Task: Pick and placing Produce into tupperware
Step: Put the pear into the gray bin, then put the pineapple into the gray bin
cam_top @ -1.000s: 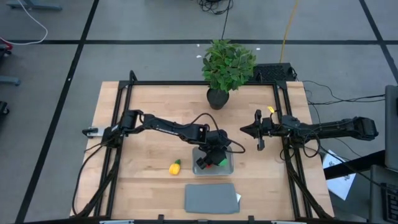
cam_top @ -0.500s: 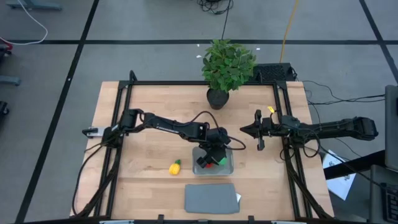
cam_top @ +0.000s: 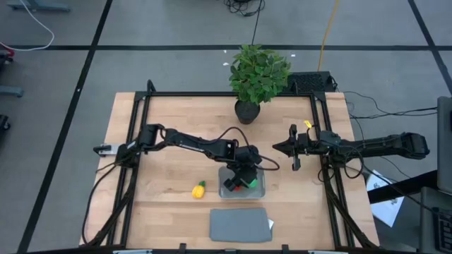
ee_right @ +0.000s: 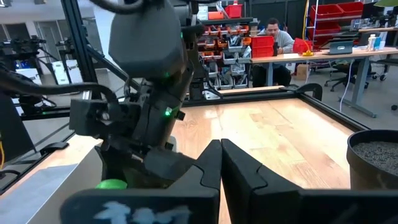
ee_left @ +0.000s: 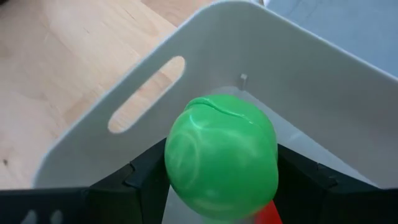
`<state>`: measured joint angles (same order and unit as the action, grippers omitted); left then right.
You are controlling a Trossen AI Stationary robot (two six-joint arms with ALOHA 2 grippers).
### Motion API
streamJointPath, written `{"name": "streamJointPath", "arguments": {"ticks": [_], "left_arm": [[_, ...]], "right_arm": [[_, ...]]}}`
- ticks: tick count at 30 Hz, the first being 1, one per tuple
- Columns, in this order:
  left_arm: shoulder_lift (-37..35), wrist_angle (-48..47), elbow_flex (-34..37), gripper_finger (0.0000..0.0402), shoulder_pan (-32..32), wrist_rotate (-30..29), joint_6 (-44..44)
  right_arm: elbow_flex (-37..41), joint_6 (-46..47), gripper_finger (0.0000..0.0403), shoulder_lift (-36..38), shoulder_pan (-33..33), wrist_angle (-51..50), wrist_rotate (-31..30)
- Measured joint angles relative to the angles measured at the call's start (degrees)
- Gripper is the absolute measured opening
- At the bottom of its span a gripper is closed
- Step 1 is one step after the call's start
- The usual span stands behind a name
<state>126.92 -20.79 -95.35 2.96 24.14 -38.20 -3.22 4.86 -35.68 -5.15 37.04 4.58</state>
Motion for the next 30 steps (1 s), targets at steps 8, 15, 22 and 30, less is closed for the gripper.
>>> {"name": "streamJointPath", "arguments": {"ticks": [8,15,22,30], "left_arm": [[0.04,-0.14,0.0,0.023,-0.24,0.0,1.4],[0.04,1.6,0.0,0.0252,0.03,-4.13,1.95],[0.04,1.26,0.0,0.0273,0.98,-7.55,3.24],[0.04,0.93,0.0,0.0302,0.81,-7.74,4.21]], "right_arm": [[0.01,0.02,0.0,0.0,0.0,0.0,0.0],[0.02,0.02,0.0,0.0,0.0,0.0,0.0],[0.0,0.02,0.0,0.0,0.0,0.0,0.0],[0.02,0.02,0.0,0.0,0.0,0.02,-0.01]]}}
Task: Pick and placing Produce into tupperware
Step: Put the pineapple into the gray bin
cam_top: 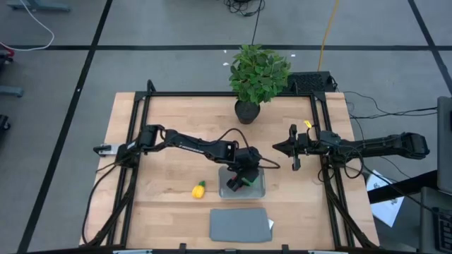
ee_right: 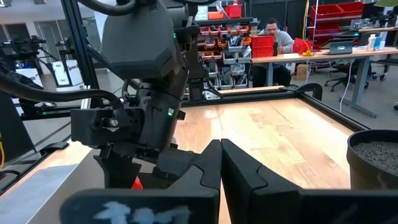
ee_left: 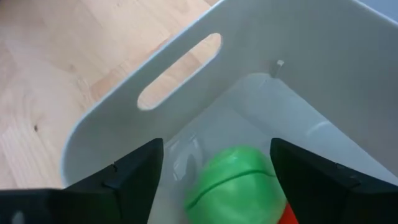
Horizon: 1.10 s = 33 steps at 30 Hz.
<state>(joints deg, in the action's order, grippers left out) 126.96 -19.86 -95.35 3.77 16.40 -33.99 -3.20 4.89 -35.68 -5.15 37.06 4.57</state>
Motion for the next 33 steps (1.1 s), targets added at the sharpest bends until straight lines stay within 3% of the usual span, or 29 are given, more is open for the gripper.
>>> {"name": "streamJointPath", "arguments": {"ticks": [9,18,24,33], "left_arm": [[-1.26,-6.7,-3.5,0.032,0.04,-2.79,-1.49],[-3.09,-20.18,-9.77,0.0282,0.0,-7.87,-0.37],[-6.09,-26.31,-9.88,0.0206,-0.04,-9.43,0.79],[-8.33,-33.27,-9.9,0.0013,0.73,-11.77,3.48]], "right_arm": [[-0.01,0.0,0.0,-0.01,0.0,0.37,0.01],[0.0,0.44,0.0,0.0,0.0,0.42,0.03],[-0.02,0.39,0.0,0.02,0.0,0.43,0.03],[0.0,0.26,0.0,0.07,0.0,0.44,0.03]]}}
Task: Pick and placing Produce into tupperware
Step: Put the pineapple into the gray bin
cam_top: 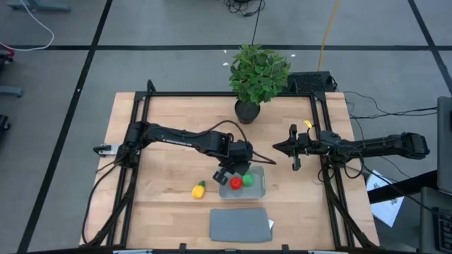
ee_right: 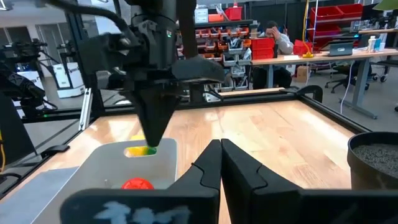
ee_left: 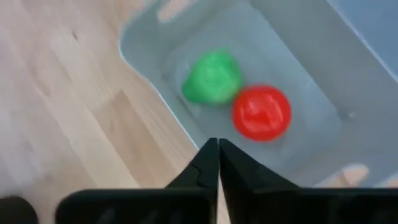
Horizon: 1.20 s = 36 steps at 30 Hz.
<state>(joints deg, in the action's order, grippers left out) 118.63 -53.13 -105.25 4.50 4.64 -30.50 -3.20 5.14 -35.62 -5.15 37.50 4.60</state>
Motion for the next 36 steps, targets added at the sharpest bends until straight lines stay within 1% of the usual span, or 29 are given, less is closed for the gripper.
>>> {"name": "streamJointPath", "arguments": {"ticks": [1,5,9,13,17,20,23,27,29,31,36], "left_arm": [[0.02,-1.03,0.0,0.0009,-0.16,-0.02,0.63],[0.32,-1.38,0.04,0.0015,-0.89,-0.19,3.58],[-0.1,-1.71,0.07,0.0003,-1.25,-0.19,4.33],[-2.3,-2.41,0.04,0.0002,-1.43,-0.19,5.19],[-5.8,-1.24,2.99,0.0001,-1.54,-0.4,5.61],[-10.5,2.29,7.73,0.0001,-1.66,-1.32,6.85],[-16.53,7.71,15.06,0.0001,-1.97,-1.75,9.18],[-26.01,21.73,27.34,0.0001,-2.66,-4.43,12.92],[-30.17,29.61,32.92,0.0,-3.21,-5.99,15.87],[-33.55,35.28,37.84,0.0,-3.55,-7.43,18.28],[-40.85,47.42,49.03,0.0,-2.44,-14.75,22.56]], "right_arm": [[-0.01,0.0,0.0,-0.01,0.0,-0.02,-0.01],[-0.01,0.06,0.0,-0.02,0.0,-0.02,-0.02],[0.0,0.13,0.0,0.0,0.0,-0.02,0.0],[0.0,0.16,0.0,-0.02,0.0,-0.04,0.0],[0.0,0.17,0.0,0.26,0.01,-0.7,0.0],[0.0,0.18,0.0,0.67,0.02,-0.47,0.0],[0.0,0.18,0.0,1.22,0.02,-0.11,0.0],[-0.02,0.2,0.0,2.15,0.02,-0.51,0.0],[-0.02,0.2,0.0,2.51,0.02,-0.57,0.0],[-0.02,0.2,0.0,2.79,0.0,-0.4,0.0],[-0.02,1.29,0.0,4.68,0.0,-0.5,-0.02]]}}
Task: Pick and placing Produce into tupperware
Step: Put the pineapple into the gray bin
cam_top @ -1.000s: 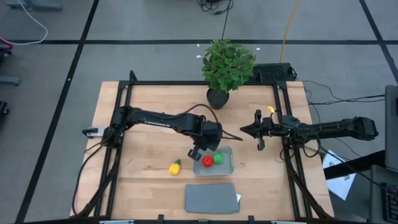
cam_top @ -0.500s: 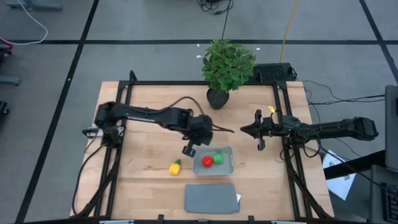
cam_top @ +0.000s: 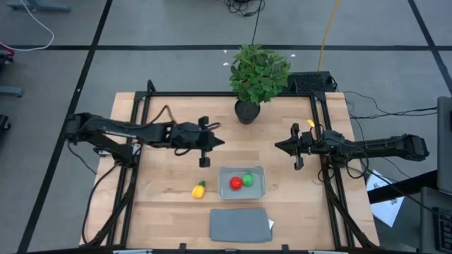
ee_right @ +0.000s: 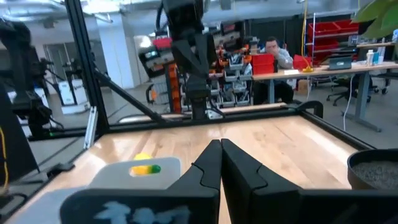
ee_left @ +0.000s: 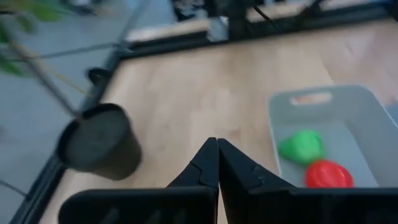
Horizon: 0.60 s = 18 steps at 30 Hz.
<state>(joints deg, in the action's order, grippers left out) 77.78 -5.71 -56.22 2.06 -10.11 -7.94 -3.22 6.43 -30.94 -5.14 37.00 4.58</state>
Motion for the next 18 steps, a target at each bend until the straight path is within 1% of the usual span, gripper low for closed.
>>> {"name": "streamJointPath", "arguments": {"ticks": [2,7,10,14,18], "left_arm": [[-2.77,5.82,5.36,0.0,1.29,-3.09,1.42],[-6.51,27.11,19.84,0.0,4.1,-4.3,3.08],[-7.42,36.86,26.39,0.0,4.46,-7.32,4.74],[-10.01,40.08,32.66,0.0,3.82,-9.26,6.58],[-13.98,41.51,36.44,0.0,2.94,-10.2,8.04]], "right_arm": [[0.0,0.4,0.0,0.97,0.0,0.0,0.0],[0.0,0.17,0.0,3.38,0.01,-2.17,0.0],[0.0,-0.35,0.0,4.27,0.01,-2.43,0.0],[0.0,-1.46,0.0,5.78,0.02,-3.21,0.0],[0.0,-1.57,0.0,7.26,0.0,-3.91,0.0]]}}
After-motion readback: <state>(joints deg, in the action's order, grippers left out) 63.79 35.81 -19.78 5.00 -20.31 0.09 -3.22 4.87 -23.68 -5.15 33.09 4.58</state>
